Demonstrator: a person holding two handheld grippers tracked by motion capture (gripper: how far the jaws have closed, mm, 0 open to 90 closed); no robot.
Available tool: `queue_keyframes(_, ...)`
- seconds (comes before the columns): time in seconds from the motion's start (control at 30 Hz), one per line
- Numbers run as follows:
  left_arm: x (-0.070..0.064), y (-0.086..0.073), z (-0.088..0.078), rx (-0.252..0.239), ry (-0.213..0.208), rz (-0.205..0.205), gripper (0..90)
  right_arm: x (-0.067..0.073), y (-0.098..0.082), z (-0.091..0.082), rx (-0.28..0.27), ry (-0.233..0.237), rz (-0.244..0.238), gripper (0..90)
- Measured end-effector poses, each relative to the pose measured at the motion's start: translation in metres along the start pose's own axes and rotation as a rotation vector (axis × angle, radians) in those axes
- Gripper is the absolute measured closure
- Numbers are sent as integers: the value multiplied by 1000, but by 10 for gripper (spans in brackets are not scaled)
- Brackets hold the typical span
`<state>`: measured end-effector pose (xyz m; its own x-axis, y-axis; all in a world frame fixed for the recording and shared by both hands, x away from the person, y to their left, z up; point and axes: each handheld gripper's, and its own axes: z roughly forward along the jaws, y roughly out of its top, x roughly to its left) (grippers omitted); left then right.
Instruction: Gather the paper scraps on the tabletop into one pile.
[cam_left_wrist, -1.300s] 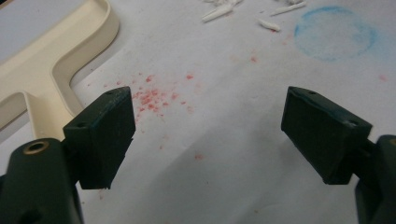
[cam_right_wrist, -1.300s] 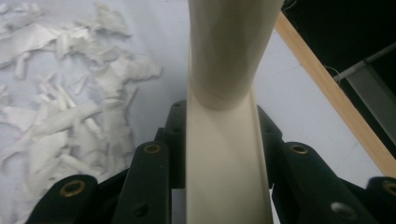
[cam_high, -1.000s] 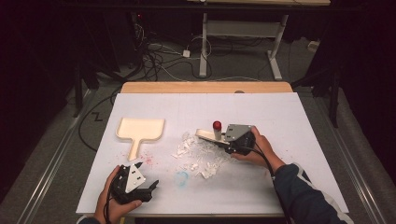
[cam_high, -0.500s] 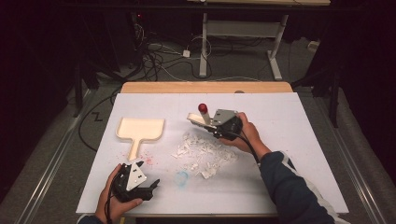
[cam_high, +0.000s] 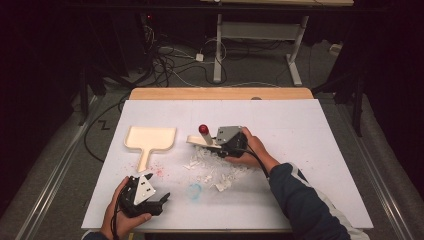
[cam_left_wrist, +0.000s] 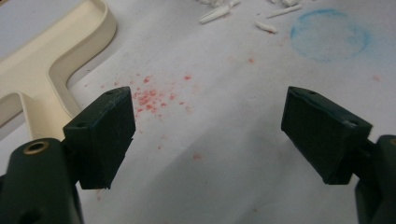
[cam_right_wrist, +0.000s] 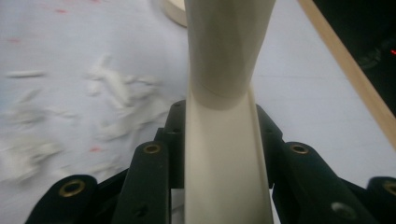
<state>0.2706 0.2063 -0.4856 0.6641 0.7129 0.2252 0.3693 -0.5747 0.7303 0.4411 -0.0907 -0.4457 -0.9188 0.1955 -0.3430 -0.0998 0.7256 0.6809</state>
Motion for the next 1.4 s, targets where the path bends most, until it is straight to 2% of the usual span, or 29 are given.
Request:
queue_keyframes(0.07,-1,0,0,3,0,2,170,8,-3,-8,-11,39,-25,675)
queue_keyframes(0.13,-2,0,-1,5,1,1,170,13,-5,-17,-30,83,-71,676)
queue_keyframes(0.23,-3,-1,-2,4,1,4,170,19,-10,-30,-61,136,-80,677)
queue_keyframes(0.33,-4,-1,-3,9,1,8,170,25,-11,-43,-74,128,-89,678)
queue_keyframes(0.47,-5,0,-2,13,-1,10,170,24,-11,-59,-104,66,-43,677)
queue_keyframes(0.57,-5,0,-2,14,-2,11,170,20,-13,-73,-115,-5,3,677)
queue_keyframes(0.63,-5,0,-2,12,-4,9,170,18,-14,-80,-103,-52,41,677)
queue_keyframes(0.8,-4,1,-1,14,-8,15,170,15,-19,-99,-84,-111,117,677)
queue_keyframes(0.9,-4,1,0,16,-8,15,170,14,-23,-110,-72,-175,170,676)
queue_keyframes(1.0,-5,2,0,17,-7,17,170,10,-29,-121,-92,-221,264,677)
queue_keyframes(1.07,-5,3,1,16,-9,19,170,9,-34,-127,-93,-272,300,676)
queue_keyframes(1.1,-5,3,1,22,-13,11,170,7,-37,-129,-90,-285,327,677)
queue_keyframes(1.17,-5,3,1,19,-9,24,170,6,-46,-133,-85,-306,388,677)
queue_keyframes(1.23,-5,4,1,18,-10,24,171,6,-54,-134,-41,-341,421,677)
queue_keyframes(1.4,-5,4,1,17,-10,33,170,10,-72,-141,47,-388,495,677)
